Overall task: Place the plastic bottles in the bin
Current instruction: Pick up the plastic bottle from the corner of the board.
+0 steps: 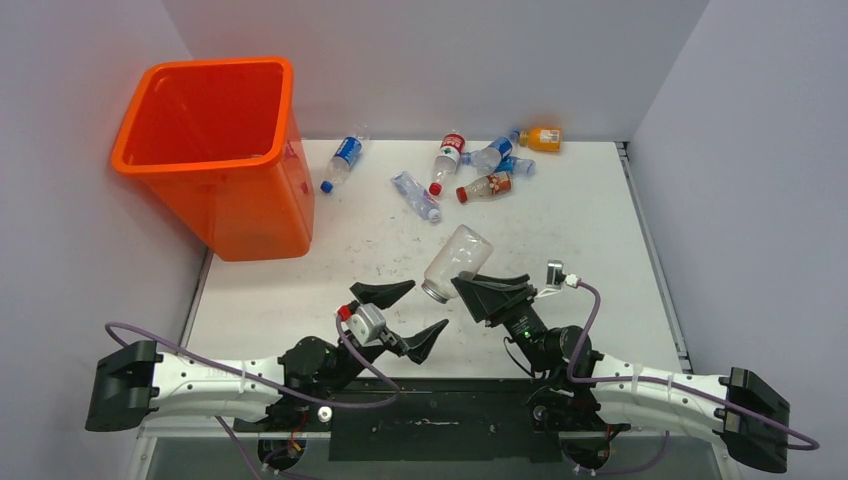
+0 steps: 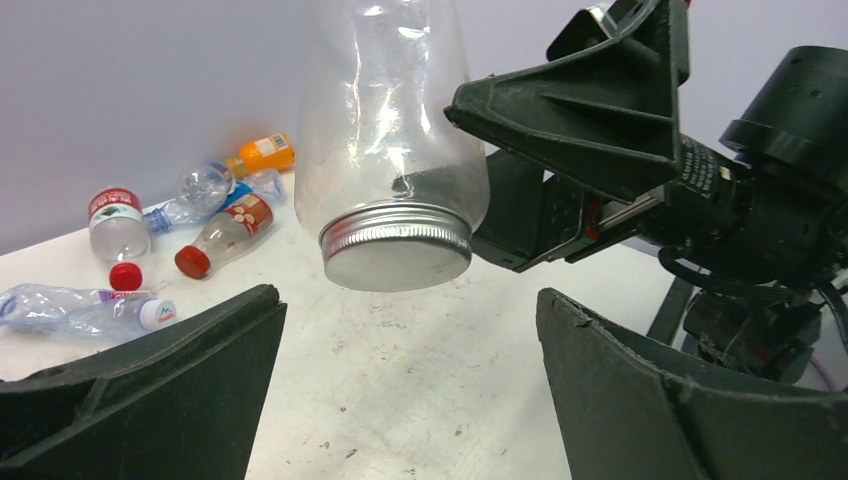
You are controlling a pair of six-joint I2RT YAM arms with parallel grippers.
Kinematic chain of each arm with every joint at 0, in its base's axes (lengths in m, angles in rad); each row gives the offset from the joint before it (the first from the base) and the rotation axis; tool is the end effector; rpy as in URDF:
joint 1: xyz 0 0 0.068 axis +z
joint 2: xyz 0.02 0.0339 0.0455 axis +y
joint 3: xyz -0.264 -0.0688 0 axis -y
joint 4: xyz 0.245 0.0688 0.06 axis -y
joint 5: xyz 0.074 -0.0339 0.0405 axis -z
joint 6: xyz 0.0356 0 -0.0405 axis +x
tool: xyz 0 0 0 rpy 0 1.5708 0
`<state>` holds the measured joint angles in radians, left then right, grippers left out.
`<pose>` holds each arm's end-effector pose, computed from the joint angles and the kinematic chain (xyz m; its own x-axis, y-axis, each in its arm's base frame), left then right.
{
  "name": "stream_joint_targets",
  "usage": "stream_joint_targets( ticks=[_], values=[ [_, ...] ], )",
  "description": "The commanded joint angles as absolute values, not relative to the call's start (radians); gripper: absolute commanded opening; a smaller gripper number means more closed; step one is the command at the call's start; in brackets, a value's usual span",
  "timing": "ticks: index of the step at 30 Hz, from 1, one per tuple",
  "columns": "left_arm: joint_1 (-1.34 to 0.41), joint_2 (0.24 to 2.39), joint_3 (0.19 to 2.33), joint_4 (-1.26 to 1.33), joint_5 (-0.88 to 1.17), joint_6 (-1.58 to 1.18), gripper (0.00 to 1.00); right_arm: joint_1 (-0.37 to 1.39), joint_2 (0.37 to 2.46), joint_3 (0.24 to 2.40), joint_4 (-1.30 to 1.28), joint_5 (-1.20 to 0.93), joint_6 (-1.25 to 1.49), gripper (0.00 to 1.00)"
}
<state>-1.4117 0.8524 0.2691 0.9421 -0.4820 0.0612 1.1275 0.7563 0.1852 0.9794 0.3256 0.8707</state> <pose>0.0452 -0.1777 0.2645 0.1048 -0.3113 -0.9445 0.8012 0.5891 -0.1052 0.0812 0.1445 0.2555 -0.4485 0.7447 -0.4942 -0.6005 0.1584 0.7837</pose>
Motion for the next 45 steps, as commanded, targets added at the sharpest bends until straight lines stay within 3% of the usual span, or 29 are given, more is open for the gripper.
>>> stream_joint_targets(
  ticks=[1,11,28,30,31,33,34,35,38,40,42,45],
  values=[
    [-1.415,0.898,0.346,1.039,-0.563,0.091,0.96,1.135,0.753,0.189,1.071,0.311,0.867,0.05],
    [-1.415,0.94,0.388,1.064,-0.595,0.127,0.99,1.143,0.797,0.191,1.104,0.295,0.888,0.05],
    [-1.416,0.924,0.398,0.942,-0.494,0.111,0.16,1.164,0.807,0.192,1.101,0.302,0.886,0.05],
    [-1.416,0.921,0.403,0.926,-0.488,0.112,0.01,1.164,0.804,0.197,1.09,0.3,0.887,0.05],
    [-1.416,0.917,0.404,0.917,-0.49,0.111,0.0,1.163,0.801,0.2,1.07,0.296,0.887,0.07],
    [-1.416,0.902,0.408,0.883,-0.494,0.109,0.0,1.164,0.781,0.22,0.998,0.285,0.879,0.29],
    [-1.416,0.891,0.412,0.861,-0.495,0.109,0.0,1.164,0.765,0.235,0.95,0.28,0.872,0.53],
    [-1.415,0.877,0.416,0.833,-0.498,0.109,0.0,1.164,0.745,0.249,0.887,0.278,0.868,0.67],
    [-1.416,0.826,0.432,0.74,-0.51,0.111,0.0,1.163,0.673,0.299,0.685,0.291,0.853,0.91],
    [-1.415,0.782,0.443,0.677,-0.508,0.118,0.0,1.164,0.629,0.344,0.546,0.3,0.834,0.99],
    [-1.415,0.748,0.45,0.628,-0.507,0.126,0.0,1.164,0.596,0.389,0.418,0.3,0.813,0.9],
    [-1.414,0.712,0.477,0.536,-0.482,0.145,0.0,1.164,0.551,0.459,0.234,0.294,0.783,0.9]
  ],
)
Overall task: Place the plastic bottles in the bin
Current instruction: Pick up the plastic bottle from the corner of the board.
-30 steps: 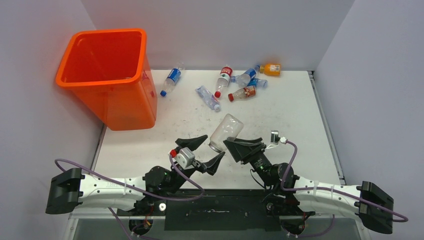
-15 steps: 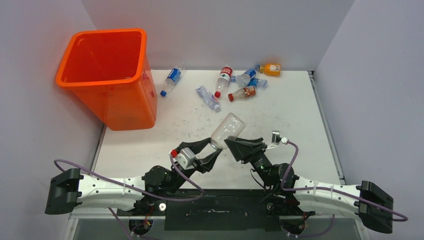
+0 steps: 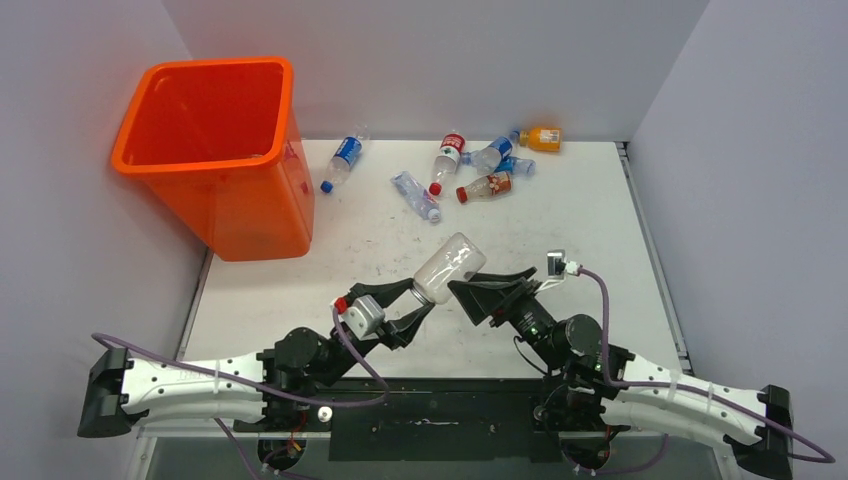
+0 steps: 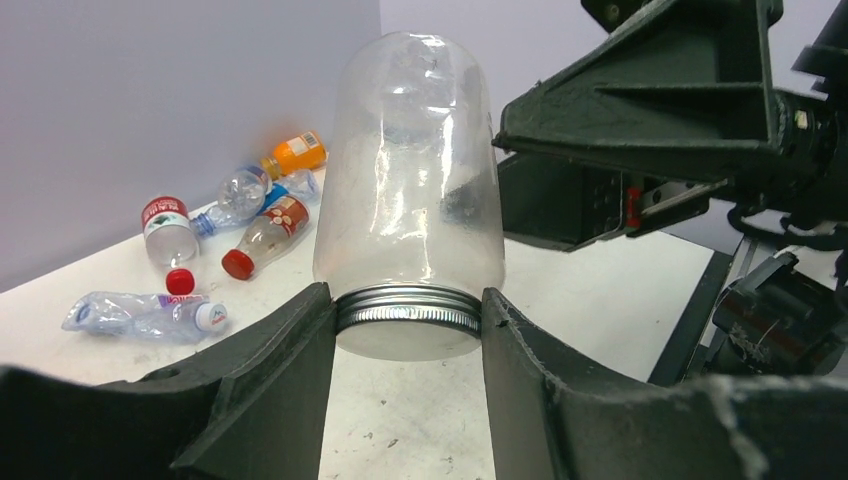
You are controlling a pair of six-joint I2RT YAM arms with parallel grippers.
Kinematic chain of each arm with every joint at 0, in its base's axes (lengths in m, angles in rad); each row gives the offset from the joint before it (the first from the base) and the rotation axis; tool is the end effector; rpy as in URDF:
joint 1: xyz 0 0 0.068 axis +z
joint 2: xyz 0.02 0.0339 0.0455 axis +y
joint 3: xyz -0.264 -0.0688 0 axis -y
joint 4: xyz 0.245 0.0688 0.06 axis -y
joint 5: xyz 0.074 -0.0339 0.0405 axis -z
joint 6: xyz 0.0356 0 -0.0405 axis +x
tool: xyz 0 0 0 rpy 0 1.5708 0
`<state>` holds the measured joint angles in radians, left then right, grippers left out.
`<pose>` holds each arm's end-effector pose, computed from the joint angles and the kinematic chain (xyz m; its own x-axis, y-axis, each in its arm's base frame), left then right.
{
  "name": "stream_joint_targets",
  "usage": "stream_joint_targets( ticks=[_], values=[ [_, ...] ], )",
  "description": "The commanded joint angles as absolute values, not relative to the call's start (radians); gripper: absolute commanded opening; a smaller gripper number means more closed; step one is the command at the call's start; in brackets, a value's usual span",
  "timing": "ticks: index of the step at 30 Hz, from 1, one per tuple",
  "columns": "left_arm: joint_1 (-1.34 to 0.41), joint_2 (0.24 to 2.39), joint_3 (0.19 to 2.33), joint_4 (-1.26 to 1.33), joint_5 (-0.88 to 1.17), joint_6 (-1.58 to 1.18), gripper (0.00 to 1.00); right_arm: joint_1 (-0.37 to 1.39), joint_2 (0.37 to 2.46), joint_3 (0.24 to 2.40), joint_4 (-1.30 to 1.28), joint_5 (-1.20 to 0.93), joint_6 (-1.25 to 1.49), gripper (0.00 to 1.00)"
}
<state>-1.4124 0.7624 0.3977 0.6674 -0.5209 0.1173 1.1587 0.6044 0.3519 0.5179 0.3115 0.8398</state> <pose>0.0458 -0.1744 0.2958 0.1382 -0.2214 -0.9653 0.7707 0.6362 -0.0356 0.0737 0.1414 0.2887 -0.4910 0.6461 -0.5844 -0.5814 0.2565 0.7721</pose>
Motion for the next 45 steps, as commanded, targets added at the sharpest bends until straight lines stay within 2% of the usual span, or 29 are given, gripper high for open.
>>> stream_joint_targets(
  ticks=[1,7,11,15,18,21,24,30,37,45],
  values=[
    [-1.414,0.703,0.497,0.485,-0.462,0.16,0.0,1.163,0.537,0.492,0.157,0.305,0.766,0.9],
    [-1.414,0.692,0.712,0.044,-0.32,0.292,0.0,1.164,0.529,0.815,-0.333,0.367,0.621,0.9],
    [-1.416,0.714,0.868,-0.29,-0.21,0.401,0.0,1.164,0.563,0.994,-0.511,0.352,0.512,0.9],
    [-1.414,0.74,0.988,-0.504,-0.108,0.525,0.0,1.164,0.61,1.11,-0.606,0.313,0.421,0.9],
    [-1.414,0.739,1.067,-0.602,0.007,0.561,0.0,1.163,0.645,1.145,-0.615,0.191,0.36,0.9],
    [-1.413,0.733,1.15,-0.698,0.2,0.605,0.0,1.164,0.694,1.172,-0.614,-0.037,0.312,0.9],
    [-1.413,0.734,1.193,-0.768,0.299,0.64,0.0,1.163,0.742,1.196,-0.627,-0.224,0.274,0.9],
    [-1.413,0.823,1.26,-0.94,0.314,0.711,0.0,1.164,0.866,1.24,-0.723,-0.395,0.191,0.9],
    [-1.413,0.894,1.304,-1.001,0.264,0.786,0.0,1.163,0.933,1.222,-0.664,-0.542,0.152,0.9],
    [-1.413,0.879,1.324,-1.001,0.234,0.816,0.0,1.164,1.003,1.171,-0.668,-0.572,0.138,0.9]
  ],
)
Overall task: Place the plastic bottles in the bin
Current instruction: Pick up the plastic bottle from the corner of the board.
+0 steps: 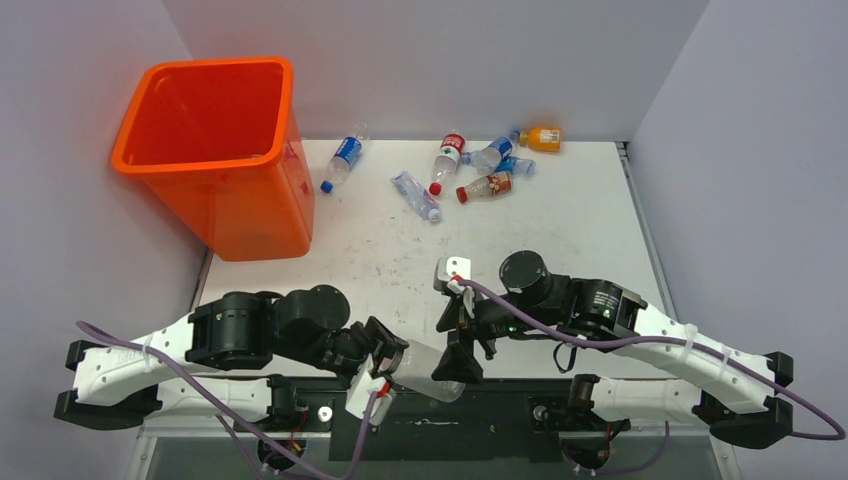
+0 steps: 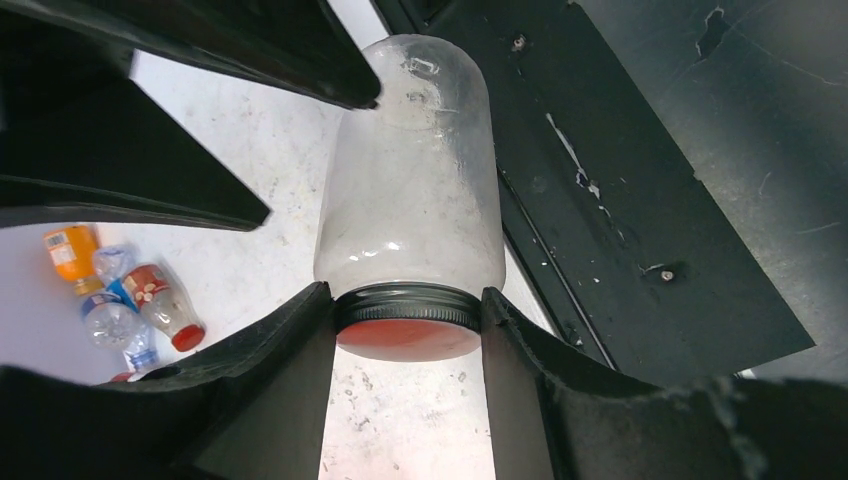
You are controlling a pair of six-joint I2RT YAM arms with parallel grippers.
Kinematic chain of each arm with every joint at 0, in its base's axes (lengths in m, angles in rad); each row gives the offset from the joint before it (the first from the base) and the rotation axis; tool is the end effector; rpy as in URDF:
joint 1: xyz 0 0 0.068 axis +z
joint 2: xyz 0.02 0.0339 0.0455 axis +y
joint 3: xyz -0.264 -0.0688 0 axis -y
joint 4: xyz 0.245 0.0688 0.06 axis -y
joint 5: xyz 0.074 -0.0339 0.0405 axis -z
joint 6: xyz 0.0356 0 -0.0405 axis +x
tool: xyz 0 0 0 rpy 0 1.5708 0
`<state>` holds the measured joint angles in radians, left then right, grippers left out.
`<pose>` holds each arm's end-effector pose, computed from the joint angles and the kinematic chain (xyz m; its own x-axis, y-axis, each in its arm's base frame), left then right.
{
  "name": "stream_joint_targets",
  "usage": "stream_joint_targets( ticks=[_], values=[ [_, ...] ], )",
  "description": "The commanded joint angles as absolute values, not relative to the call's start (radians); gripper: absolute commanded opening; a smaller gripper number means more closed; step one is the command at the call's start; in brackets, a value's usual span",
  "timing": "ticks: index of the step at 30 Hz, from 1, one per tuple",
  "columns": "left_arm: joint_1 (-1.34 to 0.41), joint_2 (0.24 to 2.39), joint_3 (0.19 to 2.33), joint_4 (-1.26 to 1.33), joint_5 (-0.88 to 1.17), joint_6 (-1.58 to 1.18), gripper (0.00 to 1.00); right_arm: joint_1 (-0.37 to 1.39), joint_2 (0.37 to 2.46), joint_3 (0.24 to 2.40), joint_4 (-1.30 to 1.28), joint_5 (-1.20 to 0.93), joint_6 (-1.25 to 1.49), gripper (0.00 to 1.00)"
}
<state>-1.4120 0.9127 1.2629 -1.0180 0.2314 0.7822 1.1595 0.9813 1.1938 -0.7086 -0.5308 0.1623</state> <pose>0.0162 -0.1528 0.3955 0.6280 0.4169 -0.6571 0.7710 -0.4479 0.4527 0.0603 0.1833 0.3934 -0.3443 -0.4408 -0.8290 -0.9250 0.0081 0.3799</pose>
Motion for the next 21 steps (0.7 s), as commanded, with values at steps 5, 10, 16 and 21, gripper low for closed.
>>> stream_joint_targets(
  ticks=[5,10,16,21],
  values=[
    [-1.414,0.864,1.323,-0.984,0.253,0.813,0.0,1.164,1.022,1.153,-0.632,-0.575,0.14,0.9],
    [-1.414,0.864,1.327,-0.969,0.253,0.814,0.0,1.164,1.045,1.152,-0.603,-0.613,0.142,0.9],
    [-1.414,0.86,1.316,-0.934,0.235,0.818,0.0,1.164,1.07,1.129,-0.56,-0.659,0.161,0.9],
    [-1.414,0.847,1.301,-0.891,0.235,0.822,0.0,1.164,1.095,1.106,-0.551,-0.662,0.174,0.92]
  ],
)
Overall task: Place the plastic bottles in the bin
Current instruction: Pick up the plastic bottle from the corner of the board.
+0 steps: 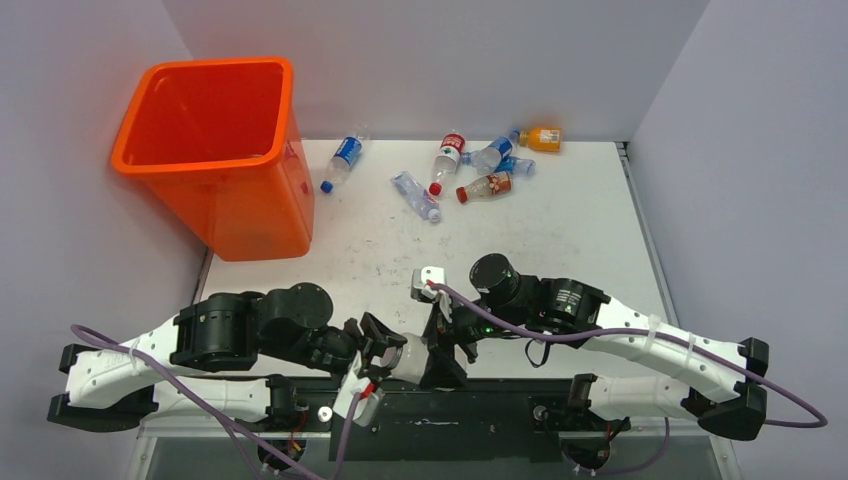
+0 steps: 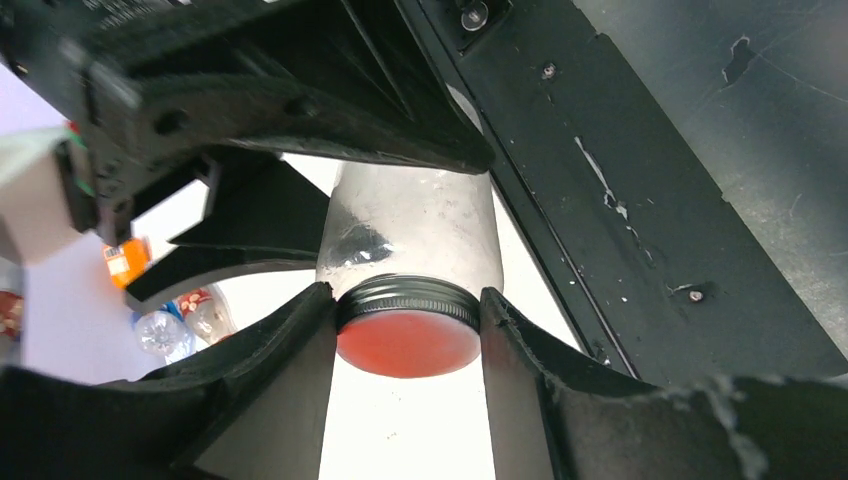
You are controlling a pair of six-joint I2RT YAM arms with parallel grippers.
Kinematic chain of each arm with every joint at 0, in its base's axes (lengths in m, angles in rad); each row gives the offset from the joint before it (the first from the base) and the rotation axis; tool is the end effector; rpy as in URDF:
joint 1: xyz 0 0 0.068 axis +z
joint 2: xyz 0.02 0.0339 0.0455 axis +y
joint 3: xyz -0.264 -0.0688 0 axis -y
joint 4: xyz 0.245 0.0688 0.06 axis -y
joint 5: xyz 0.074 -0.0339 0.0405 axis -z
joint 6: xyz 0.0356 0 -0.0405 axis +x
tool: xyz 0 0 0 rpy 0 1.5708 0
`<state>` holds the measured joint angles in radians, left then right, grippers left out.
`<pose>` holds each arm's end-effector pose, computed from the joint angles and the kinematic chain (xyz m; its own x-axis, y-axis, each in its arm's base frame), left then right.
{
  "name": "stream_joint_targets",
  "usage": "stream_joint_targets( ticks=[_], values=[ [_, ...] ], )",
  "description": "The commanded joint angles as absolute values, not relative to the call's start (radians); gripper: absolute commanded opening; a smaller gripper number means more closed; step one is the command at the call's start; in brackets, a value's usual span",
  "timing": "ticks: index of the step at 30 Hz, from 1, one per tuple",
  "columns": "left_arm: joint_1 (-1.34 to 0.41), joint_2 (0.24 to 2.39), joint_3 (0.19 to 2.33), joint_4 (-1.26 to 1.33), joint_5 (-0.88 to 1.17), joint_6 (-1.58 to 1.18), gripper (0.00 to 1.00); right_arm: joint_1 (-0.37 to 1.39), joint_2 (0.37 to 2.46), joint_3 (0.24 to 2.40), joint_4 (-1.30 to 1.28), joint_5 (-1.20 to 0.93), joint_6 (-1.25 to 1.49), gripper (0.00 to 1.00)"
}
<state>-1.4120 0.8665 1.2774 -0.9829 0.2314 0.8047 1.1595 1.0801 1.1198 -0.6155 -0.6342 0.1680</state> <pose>0.0142 -0.1406 0.4087 0.6552 0.3443 -0.6724 0.7492 -0.4105 0.5198 0.0703 0.2139 0.3601 -0.3713 -0.5144 -0.7730 -0.8875 -0.0482 0.4583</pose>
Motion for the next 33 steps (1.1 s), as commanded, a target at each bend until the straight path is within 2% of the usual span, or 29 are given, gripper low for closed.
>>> stream_joint_targets(
  ticks=[1,3,4,6,9,10,12,15,16,20,23,29,33],
  values=[
    [-1.414,0.847,1.301,-0.886,0.235,0.823,0.0,1.164,1.1,1.101,-0.551,-0.663,0.175,0.93],
    [-1.414,0.85,1.305,-0.886,0.234,0.825,0.0,1.164,1.111,1.094,-0.549,-0.669,0.173,0.97],
    [-1.414,0.851,1.306,-0.889,0.23,0.826,0.0,1.164,1.113,1.092,-0.548,-0.674,0.173,0.96],
    [-1.414,0.851,1.308,-0.895,0.226,0.824,0.0,1.164,1.112,1.093,-0.541,-0.679,0.173,0.86],
    [-1.414,0.832,1.294,-0.871,0.206,0.817,0.0,1.164,1.092,1.095,-0.522,-0.656,0.177,0.64],
    [-1.414,0.818,1.279,-0.85,0.185,0.81,0.08,1.163,1.077,1.094,-0.51,-0.637,0.182,0.59],
    [-1.414,0.772,1.223,-0.782,0.145,0.779,0.5,1.163,1.041,1.092,-0.479,-0.587,0.192,0.52],
    [-1.414,0.67,1.106,-0.598,0.032,0.682,0.99,1.163,0.939,1.05,-0.383,-0.472,0.216,0.47],
    [-1.414,0.625,1.065,-0.53,-0.003,0.644,0.96,1.163,0.897,1.022,-0.336,-0.437,0.23,0.45],
    [-1.414,0.505,0.929,-0.271,-0.109,0.414,0.96,1.164,0.743,0.869,-0.095,-0.299,0.273,0.43],
    [-1.413,0.447,0.814,0.034,-0.257,0.163,0.96,1.164,0.653,0.734,0.077,-0.184,0.303,0.45],
    [-1.413,0.615,0.83,0.153,-0.368,-0.277,0.96,1.164,0.602,0.568,0.327,-0.119,0.339,0.44],
    [-1.396,0.674,0.809,0.293,-0.267,-0.34,0.96,1.165,0.602,0.552,0.373,-0.13,0.352,0.44]
  ],
)
